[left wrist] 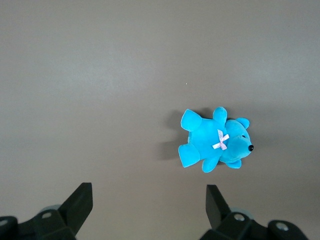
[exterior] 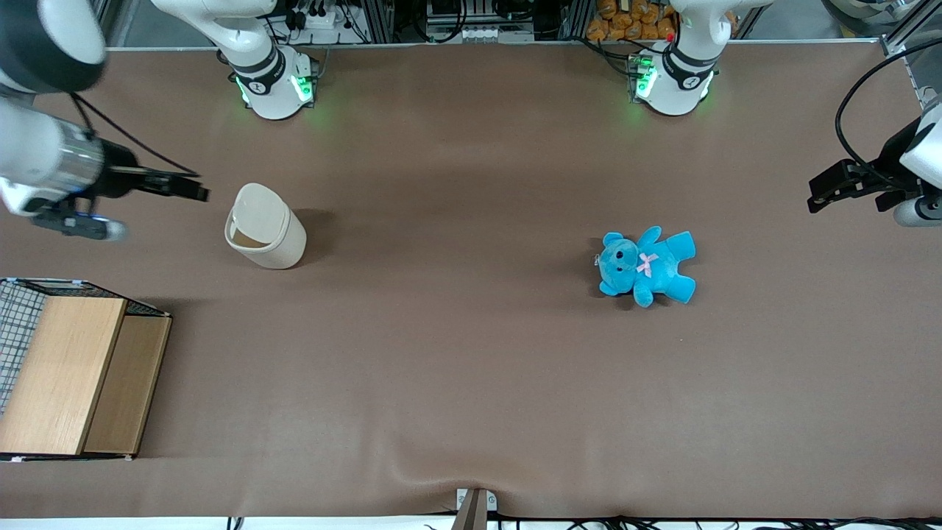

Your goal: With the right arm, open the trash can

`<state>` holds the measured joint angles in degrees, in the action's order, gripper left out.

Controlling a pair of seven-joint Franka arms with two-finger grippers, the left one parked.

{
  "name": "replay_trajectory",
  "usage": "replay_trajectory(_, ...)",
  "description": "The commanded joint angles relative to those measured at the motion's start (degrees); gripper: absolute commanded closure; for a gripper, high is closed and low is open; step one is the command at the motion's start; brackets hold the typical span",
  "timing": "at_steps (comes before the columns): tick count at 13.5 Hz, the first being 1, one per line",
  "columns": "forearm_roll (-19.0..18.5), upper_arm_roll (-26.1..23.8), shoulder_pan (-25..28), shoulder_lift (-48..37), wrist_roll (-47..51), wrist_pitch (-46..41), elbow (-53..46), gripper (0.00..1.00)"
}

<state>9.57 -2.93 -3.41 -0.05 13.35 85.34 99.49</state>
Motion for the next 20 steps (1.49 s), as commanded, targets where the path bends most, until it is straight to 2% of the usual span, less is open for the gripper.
replay_trajectory(1, -1.48, -0.58, -2.20, 1.37, -1.66, -2.19, -4.29, 0.00)
replay_trajectory(4, -1.74, -0.58, -2.30, 0.84, -1.93, -4.65, -8.77, 0.00)
replay_trajectory(9, -2.45, -0.76, -2.04, -4.60, -6.94, -1.41, -8.70, 0.00)
replay_trajectory(20, -4.38, -0.58, -2.47, -2.50, -7.11, 2.11, -14.06, 0.00)
